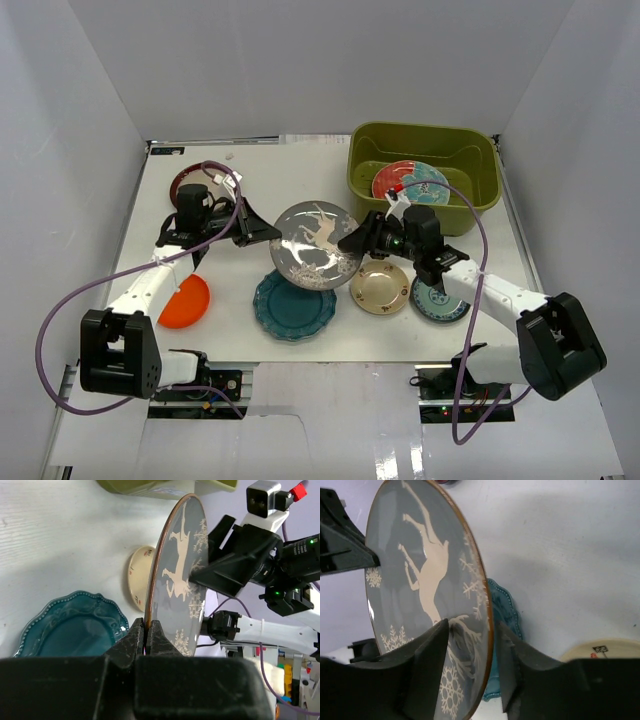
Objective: Place the plates into the plastic bin on the countertop
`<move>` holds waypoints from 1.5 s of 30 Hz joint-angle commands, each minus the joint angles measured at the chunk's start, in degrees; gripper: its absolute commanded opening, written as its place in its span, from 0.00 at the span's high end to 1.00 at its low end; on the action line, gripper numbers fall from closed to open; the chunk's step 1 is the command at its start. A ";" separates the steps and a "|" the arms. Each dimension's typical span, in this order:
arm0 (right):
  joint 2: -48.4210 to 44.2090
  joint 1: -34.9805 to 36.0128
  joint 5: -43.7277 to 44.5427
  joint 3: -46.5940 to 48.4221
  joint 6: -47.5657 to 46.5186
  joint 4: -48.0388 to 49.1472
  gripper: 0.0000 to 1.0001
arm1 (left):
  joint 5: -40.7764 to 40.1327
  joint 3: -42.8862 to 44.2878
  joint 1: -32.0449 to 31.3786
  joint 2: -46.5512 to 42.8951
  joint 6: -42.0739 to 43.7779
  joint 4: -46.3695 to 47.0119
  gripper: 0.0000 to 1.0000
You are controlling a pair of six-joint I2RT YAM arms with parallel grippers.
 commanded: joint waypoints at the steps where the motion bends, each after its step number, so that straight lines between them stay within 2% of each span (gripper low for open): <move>1: -2.80 -0.04 1.20 -0.82 2.14 5.04 0.56 | 10.34 2.22 -0.22 -3.29 -3.56 7.09 1.00; 3: -3.68 -0.22 1.73 -0.82 2.76 5.22 0.76 | 11.83 2.22 -0.49 -3.29 -4.61 9.18 1.00; 4: -4.73 -0.48 1.82 -0.73 2.93 5.22 0.92 | 11.92 2.22 -0.66 -3.38 -4.71 9.29 0.99; 6: -6.14 -1.70 1.82 0.23 3.63 5.22 0.92 | 10.71 1.96 -0.67 -4.34 -4.54 8.59 0.83; 7: -7.36 -2.32 1.56 1.02 3.72 5.13 0.92 | 9.56 2.04 -0.67 -4.61 -3.66 7.89 0.64; 10: -8.52 -7.59 -1.33 6.02 4.86 5.13 0.92 | 0.97 3.88 -0.75 -5.84 3.80 -3.08 0.39; 11: -8.43 -11.08 -3.69 9.34 5.39 5.13 0.92 | -2.28 4.32 -0.75 -6.28 5.73 -8.67 0.35; 12: -8.17 -12.86 -4.67 11.20 5.83 5.13 0.92 | -9.27 4.76 -0.75 -6.63 7.32 -11.43 0.33; 15: -6.42 -18.75 -6.79 16.91 6.97 4.87 0.92 | -19.58 5.03 -0.84 -8.21 11.81 -18.21 0.26; 18: -5.10 -24.11 -6.97 19.65 7.59 4.52 0.92 | -23.84 3.28 -0.93 -9.18 13.22 -21.99 0.19; 23: -1.14 -32.36 -2.94 23.96 2.86 -0.66 0.92 | -26.92 -0.85 -0.93 -7.25 12.96 -25.95 0.14; 26: 2.02 -34.75 0.05 26.24 -1.35 -2.77 0.92 | -27.45 -3.49 -0.93 -6.98 11.39 -26.39 0.13; 31: 8.61 -35.81 5.51 31.34 -7.78 -9.27 0.92 | -28.50 -4.02 -1.02 -6.20 10.59 -27.01 0.12; 40: 17.40 -36.78 4.90 33.90 -11.04 -11.56 0.92 | -29.03 -7.01 -1.02 -0.75 6.81 -26.93 0.13; 45: 21.62 -36.78 4.55 35.04 -12.18 -13.58 0.88 | -28.33 -8.32 -1.19 0.92 6.10 -25.43 0.13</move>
